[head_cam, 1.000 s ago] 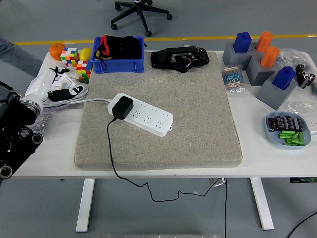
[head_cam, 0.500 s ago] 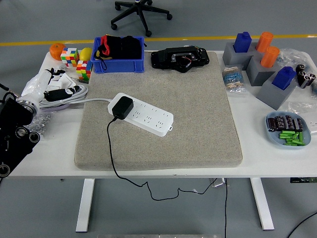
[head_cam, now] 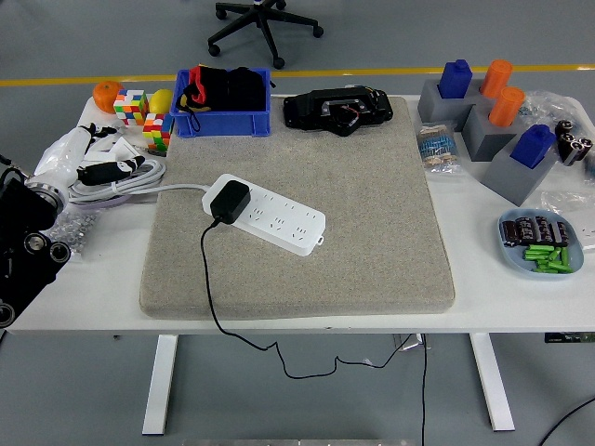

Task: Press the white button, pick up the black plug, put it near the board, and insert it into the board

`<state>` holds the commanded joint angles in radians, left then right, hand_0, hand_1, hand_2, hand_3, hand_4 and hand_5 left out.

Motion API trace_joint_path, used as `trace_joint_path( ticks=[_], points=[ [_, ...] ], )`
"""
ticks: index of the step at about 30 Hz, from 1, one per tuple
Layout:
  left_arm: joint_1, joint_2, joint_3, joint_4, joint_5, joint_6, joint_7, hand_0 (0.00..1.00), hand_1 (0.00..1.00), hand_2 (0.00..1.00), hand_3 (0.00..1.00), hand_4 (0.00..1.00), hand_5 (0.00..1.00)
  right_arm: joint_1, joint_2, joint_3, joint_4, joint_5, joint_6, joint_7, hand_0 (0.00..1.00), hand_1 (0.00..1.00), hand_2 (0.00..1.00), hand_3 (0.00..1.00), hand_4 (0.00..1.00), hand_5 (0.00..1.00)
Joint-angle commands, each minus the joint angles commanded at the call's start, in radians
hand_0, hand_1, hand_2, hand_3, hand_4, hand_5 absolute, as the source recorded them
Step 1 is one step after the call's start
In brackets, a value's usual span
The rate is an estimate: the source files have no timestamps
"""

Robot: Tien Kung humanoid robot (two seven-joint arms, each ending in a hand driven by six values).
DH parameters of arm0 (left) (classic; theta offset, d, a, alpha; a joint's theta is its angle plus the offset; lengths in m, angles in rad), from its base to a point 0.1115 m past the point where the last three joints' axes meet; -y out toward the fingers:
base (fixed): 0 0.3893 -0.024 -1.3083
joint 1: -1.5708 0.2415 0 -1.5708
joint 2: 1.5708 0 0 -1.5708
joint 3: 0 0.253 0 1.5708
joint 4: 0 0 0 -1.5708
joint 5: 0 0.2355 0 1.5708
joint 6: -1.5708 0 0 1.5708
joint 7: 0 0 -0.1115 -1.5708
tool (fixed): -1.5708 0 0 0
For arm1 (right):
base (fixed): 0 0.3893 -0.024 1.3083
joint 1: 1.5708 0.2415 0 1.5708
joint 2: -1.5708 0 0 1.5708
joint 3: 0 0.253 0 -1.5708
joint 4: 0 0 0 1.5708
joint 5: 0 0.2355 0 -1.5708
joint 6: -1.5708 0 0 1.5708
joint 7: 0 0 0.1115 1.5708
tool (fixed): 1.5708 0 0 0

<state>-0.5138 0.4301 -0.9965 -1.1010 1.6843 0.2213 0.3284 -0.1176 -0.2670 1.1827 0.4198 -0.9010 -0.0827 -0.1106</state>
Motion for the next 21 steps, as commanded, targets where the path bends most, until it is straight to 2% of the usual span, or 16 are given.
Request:
trace_joint_path(
  ticks=[21],
  points=[
    [-0.004,0.001,0.002,0.003,-0.001,-0.005,0.003,0.884,0.895,0.865,0.826,0.853,0.525,0.003,0.001,0.003,0.000,-0.001,0.000,0.000,0.734,0.700,0.676,0.612,0.679,0.350]
  ],
)
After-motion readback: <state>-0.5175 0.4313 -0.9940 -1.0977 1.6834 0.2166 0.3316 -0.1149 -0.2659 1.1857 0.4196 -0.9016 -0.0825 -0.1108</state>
